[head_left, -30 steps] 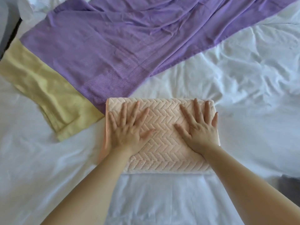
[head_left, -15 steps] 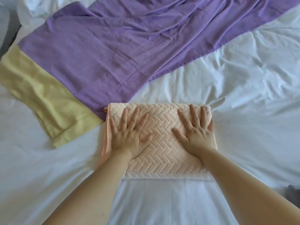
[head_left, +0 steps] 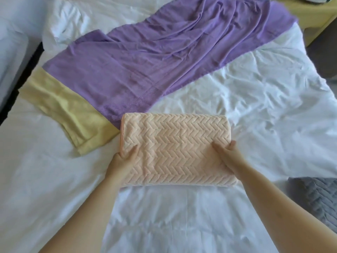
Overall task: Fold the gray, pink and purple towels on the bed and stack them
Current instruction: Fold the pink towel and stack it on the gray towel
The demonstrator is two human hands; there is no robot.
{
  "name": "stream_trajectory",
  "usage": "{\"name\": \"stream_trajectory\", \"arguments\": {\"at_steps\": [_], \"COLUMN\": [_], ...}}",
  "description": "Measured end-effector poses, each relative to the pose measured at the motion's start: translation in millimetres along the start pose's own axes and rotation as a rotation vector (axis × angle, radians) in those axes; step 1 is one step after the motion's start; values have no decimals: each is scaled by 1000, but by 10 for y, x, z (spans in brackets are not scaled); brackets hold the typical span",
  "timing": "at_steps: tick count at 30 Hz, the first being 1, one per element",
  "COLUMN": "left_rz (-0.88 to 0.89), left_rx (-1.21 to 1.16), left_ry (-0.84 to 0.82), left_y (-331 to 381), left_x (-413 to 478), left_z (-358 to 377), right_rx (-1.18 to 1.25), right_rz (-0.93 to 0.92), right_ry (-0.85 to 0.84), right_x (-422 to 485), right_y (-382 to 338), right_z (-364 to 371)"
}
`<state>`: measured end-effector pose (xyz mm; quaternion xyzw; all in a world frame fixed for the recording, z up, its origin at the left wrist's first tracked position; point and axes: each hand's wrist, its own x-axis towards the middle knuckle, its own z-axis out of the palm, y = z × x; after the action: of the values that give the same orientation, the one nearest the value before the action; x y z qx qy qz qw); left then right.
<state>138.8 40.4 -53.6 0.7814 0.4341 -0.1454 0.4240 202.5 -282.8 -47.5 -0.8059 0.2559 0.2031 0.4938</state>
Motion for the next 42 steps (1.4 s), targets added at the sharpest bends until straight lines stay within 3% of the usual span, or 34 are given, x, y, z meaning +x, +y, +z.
{"name": "stream_trajectory", "arguments": {"at_steps": [4,9,14,25,31,38,42], "left_rz": [-4,244,347,807,1013,1012,830], "left_rx": [-200,-126,-24,259,399,570,398], "left_ry": [-83,-22,-209,-552,-659,-602,-587], "left_y": [-73,-88,323,1166,1708,1932,1694], "left_x": [-225,-797,-1213,-2486,-3097,-3153,-2972], "left_z": [-185,-253,-52,1222,2132,2977,3093], "right_rx": [-34,-7,129,482,668,829,908], "right_rz": [-62,-94,-84,40,98,226,279], "right_ry": [77,177,346,809,957,866,818], "right_x": [-425,-1124,-1769,-3145,-3329,-2942,-2794], "right_y": [31,209,544,1835,2382,2850,2976], "right_z": [-168,-525,-1111,-2158,-2479,-2341,-2252]}}
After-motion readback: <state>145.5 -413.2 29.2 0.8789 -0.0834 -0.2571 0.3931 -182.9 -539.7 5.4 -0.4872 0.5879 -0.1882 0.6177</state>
